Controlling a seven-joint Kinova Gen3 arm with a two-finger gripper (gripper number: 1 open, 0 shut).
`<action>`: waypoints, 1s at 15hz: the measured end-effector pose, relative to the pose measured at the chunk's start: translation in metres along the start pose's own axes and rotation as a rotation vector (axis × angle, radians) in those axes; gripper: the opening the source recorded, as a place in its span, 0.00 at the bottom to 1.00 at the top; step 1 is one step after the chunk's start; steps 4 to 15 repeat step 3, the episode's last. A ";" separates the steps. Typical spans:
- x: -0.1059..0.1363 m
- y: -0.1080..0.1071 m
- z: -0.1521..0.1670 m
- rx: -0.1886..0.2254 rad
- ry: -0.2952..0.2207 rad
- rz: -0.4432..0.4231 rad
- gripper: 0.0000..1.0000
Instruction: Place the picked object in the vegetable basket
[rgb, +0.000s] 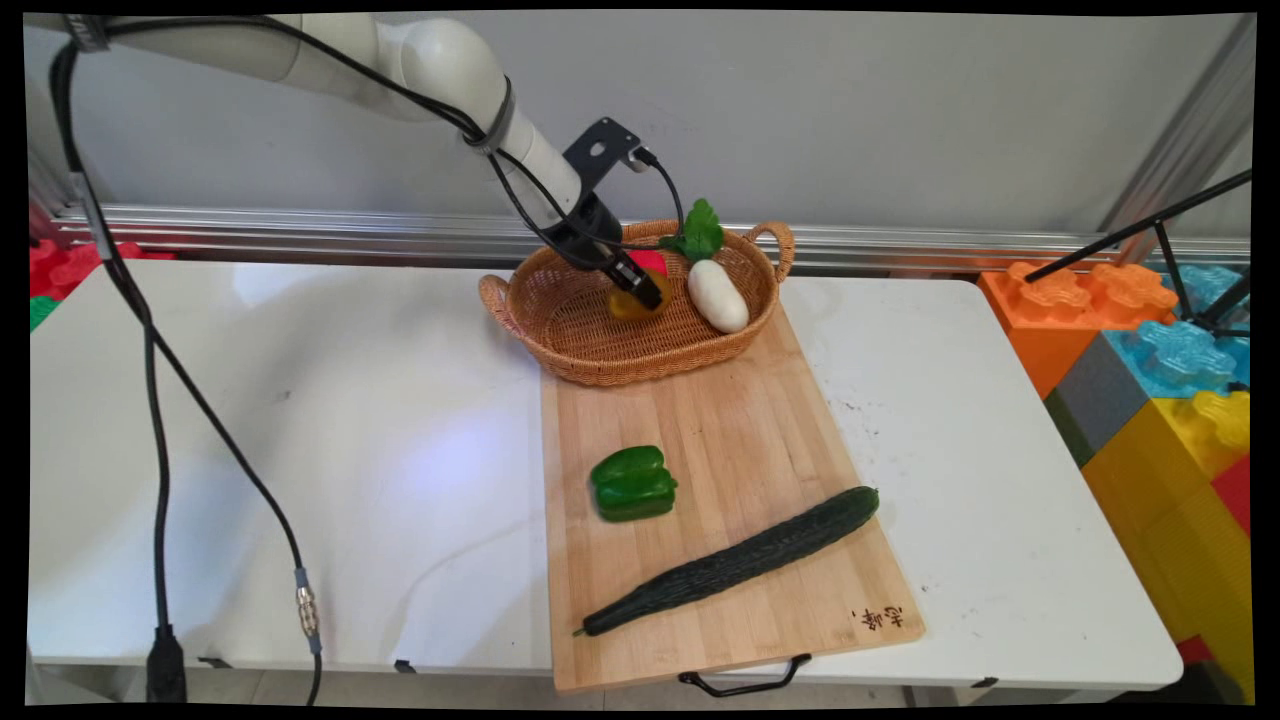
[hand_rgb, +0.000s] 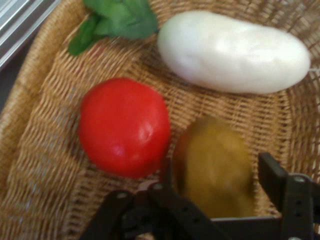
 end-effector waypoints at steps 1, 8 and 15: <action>0.002 0.000 0.003 -0.013 0.007 0.010 1.00; 0.006 0.001 0.004 -0.030 0.022 0.026 1.00; 0.006 0.001 0.004 -0.030 0.022 0.026 1.00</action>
